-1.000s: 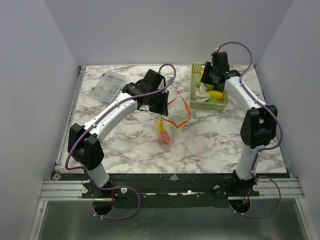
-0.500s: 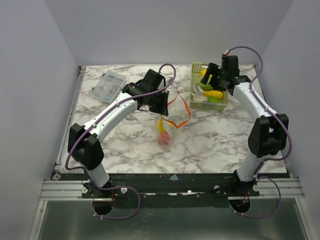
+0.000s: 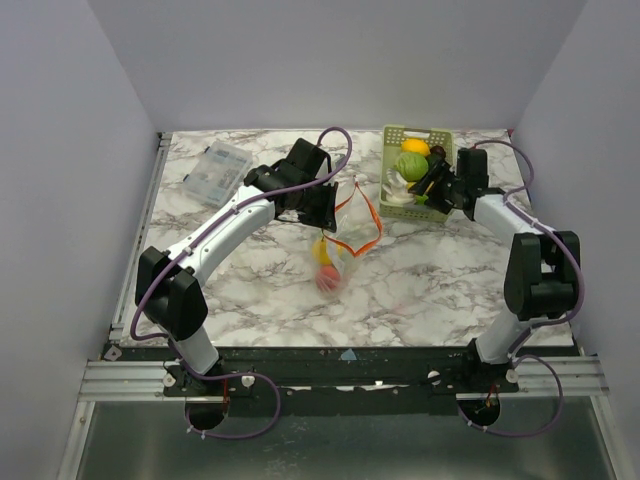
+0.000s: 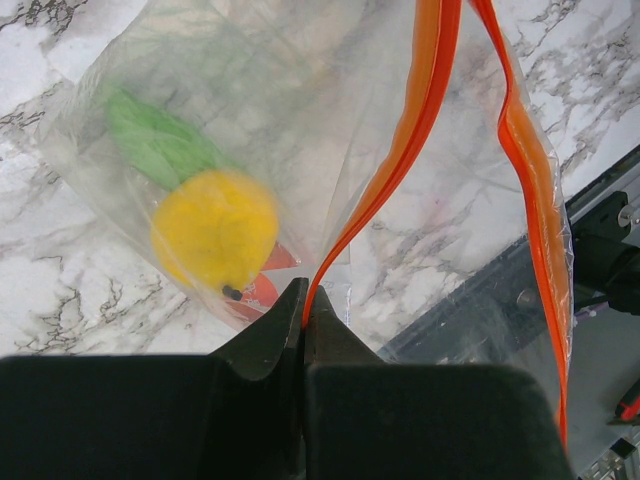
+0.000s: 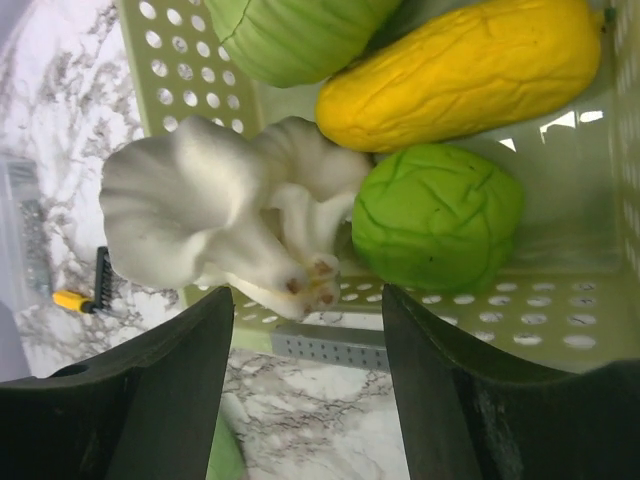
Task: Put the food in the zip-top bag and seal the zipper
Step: Pick up the fake vegetable from the bin.
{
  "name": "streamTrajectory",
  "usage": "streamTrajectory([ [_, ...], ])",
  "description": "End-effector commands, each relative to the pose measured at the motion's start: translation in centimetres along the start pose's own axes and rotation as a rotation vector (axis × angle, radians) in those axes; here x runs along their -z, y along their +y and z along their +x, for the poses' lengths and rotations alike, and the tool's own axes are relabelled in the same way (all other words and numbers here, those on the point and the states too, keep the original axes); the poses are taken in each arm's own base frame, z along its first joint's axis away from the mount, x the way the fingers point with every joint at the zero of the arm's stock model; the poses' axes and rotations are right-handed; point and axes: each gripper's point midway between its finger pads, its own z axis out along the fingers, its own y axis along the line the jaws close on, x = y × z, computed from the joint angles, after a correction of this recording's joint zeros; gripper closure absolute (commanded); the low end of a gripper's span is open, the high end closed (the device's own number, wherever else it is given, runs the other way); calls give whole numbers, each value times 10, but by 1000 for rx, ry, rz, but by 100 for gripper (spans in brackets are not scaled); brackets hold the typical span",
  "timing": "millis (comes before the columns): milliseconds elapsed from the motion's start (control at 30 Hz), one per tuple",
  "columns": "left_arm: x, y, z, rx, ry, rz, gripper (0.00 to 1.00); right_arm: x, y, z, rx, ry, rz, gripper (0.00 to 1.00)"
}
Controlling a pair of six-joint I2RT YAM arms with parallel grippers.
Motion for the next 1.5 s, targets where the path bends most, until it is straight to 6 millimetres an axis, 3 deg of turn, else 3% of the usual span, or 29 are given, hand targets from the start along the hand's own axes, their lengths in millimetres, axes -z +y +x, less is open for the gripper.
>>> streamTrajectory([
  [0,3,-2,1,-4,3,17,100,-13,18,-1,-90,-11,-146,36],
  [333,3,-2,1,-4,3,15,100,-24,21,19,-13,130,-191,37],
  [500,2,-3,1,-3,5,20,100,-26,10,25,107,231,-135,37],
  [767,1,-2,2,-1,7,19,100,-29,-4,33,187,309,-88,45],
  [1000,1,-3,2,-1,10,26,100,-21,11,30,198,313,-150,41],
  [1200,2,-3,1,-2,6,25,100,-32,9,44,185,388,-188,41],
  [1367,2,-3,2,-2,5,23,100,-40,10,46,168,401,-206,49],
  [1467,3,-3,1,-2,4,23,100,-38,12,38,176,366,-190,61],
])
